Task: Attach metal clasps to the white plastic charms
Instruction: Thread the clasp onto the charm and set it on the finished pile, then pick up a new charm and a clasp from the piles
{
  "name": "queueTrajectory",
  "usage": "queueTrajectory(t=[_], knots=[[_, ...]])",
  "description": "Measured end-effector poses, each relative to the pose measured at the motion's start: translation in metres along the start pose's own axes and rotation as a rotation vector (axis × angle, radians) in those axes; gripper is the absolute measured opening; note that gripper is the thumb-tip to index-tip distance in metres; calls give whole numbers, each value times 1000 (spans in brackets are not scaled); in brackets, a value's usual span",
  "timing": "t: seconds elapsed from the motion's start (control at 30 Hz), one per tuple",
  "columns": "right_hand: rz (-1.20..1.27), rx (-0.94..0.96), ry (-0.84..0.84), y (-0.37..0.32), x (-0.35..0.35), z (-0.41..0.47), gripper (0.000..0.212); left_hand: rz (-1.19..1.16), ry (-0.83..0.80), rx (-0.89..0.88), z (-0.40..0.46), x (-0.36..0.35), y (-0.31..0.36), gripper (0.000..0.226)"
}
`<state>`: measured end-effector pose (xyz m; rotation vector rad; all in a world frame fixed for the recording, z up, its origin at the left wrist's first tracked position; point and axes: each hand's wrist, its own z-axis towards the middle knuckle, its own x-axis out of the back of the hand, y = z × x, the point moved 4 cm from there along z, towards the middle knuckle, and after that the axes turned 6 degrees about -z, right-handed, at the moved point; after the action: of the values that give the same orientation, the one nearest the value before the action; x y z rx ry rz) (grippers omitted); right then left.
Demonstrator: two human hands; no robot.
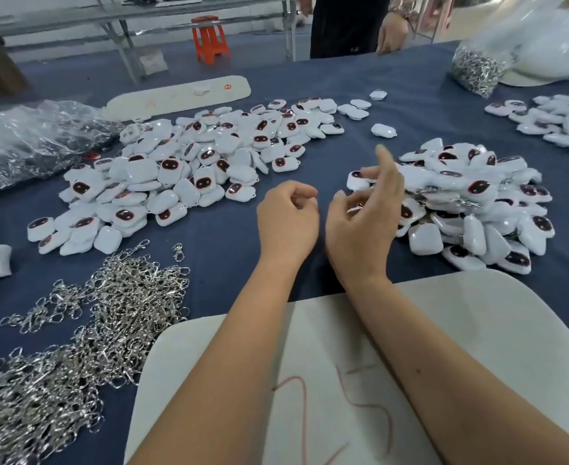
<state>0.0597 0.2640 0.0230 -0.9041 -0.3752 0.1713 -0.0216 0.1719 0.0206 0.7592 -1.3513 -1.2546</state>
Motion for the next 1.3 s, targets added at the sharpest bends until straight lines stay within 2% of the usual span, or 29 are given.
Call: queueTrajectory(t=[0.07, 0.13, 0.2, 0.27, 0.33, 0.4, 0.5, 0.57, 0.67, 0.83, 0.9, 1.0, 1.07, 1.17, 1.3], knots=[[-99, 60, -164, -8, -14, -5, 55, 111, 31, -6, 1, 23, -6, 17], [-208, 166, -404, -20, -38, -12, 43, 273, 70, -15, 2, 50, -10, 17], [-389, 324, -655, -35, -68, -24, 33, 446, 117, -6, 1, 80, -15, 18], [-508, 503, -820, -53, -98, -40, 30, 604, 179, -3, -1, 111, -19, 16], [-542, 674, -900, -73, -126, -58, 36, 794, 207, 4, -3, 142, -25, 12], [-544, 752, -935, -88, -149, -70, 50, 952, 187, 62, -3, 168, -33, 15], [-609, 818, -1014, -98, -180, -78, 68, 1002, 148, 179, -3, 200, -50, 28], [-677, 838, -1073, -98, -192, -77, 76, 978, 118, 211, -4, 209, -57, 26], [-670, 851, -1053, -105, -198, -75, 69, 898, 123, 191, -3, 216, -61, 17], [-516, 679, -1033, -106, -191, -68, 25, 800, 125, 216, -2, 216, -59, 14], [-487, 622, -978, -101, -187, -68, 28, 792, 138, 183, -1, 213, -57, 15], [-499, 577, -884, -93, -182, -66, 50, 786, 106, 97, 3, 201, -52, 24], [-498, 621, -944, -92, -183, -69, 61, 822, 19, 70, 6, 192, -51, 28], [-520, 697, -996, -93, -183, -70, 53, 861, 12, 50, 8, 188, -53, 29], [-547, 635, -878, -79, -166, -59, 30, 758, -21, 73, 6, 188, -54, 21]])
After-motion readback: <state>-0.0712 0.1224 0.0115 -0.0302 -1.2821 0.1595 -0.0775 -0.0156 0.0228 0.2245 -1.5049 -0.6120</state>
